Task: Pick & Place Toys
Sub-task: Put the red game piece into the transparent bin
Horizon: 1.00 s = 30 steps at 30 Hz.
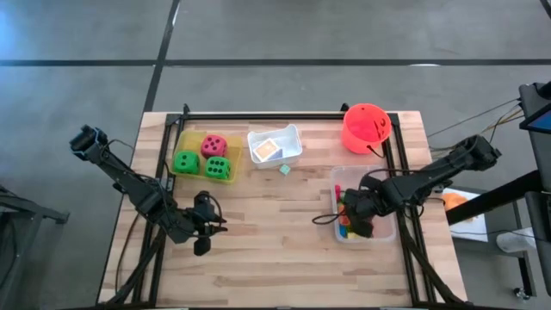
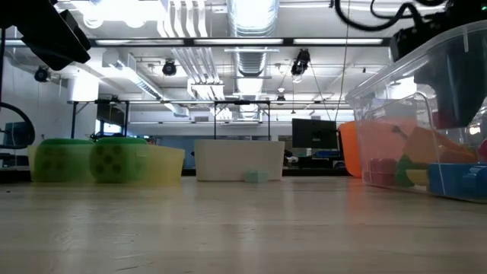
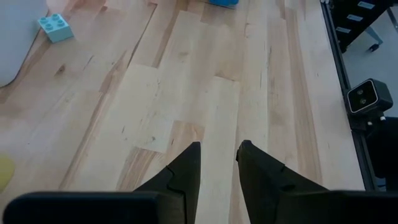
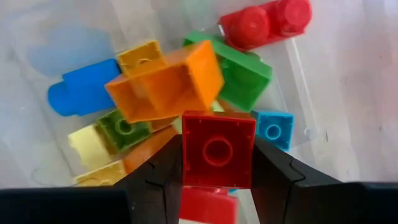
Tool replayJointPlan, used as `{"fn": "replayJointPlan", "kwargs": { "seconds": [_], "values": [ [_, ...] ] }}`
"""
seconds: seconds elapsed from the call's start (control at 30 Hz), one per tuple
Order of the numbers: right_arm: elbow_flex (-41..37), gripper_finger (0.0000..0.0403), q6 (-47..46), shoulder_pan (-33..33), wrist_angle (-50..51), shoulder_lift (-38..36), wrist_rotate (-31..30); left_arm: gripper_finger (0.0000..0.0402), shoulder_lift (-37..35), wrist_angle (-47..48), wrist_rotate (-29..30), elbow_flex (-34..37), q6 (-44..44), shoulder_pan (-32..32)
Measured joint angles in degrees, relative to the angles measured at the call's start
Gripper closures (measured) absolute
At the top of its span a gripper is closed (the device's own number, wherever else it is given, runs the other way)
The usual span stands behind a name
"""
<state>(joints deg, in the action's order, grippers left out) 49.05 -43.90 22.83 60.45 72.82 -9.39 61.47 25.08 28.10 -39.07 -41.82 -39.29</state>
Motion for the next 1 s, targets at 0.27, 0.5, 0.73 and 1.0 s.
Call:
{"fn": "replayJointPlan", "kwargs": {
  "seconds": [0.27, 0.5, 0.73, 1.0],
  "values": [
    [-2.5, 0.0273, 1.9, -4.6, -1.6, 0.0, 2.2, 0.03, 0.0, 0.0, 0.0, 0.0, 0.0, 0.0],
    [-4.1, 0.0273, 2.7, -4.6, -4.7, 0.0, 2.6, 0.03, 0.0, 0.0, 0.0, 0.0, 0.1, 0.0],
    [-4.2, 0.0273, 4.1, -4.6, -5.8, 0.0, 3.5, 0.03, 0.0, 0.0, 0.0, 0.0, 0.2, 0.0],
    [-4.2, 0.0273, 4.0, -4.6, -6.0, 0.0, 4.0, 0.03, 0.0, 0.0, 0.0, 0.0, 0.2, 0.0]
  ]
}}
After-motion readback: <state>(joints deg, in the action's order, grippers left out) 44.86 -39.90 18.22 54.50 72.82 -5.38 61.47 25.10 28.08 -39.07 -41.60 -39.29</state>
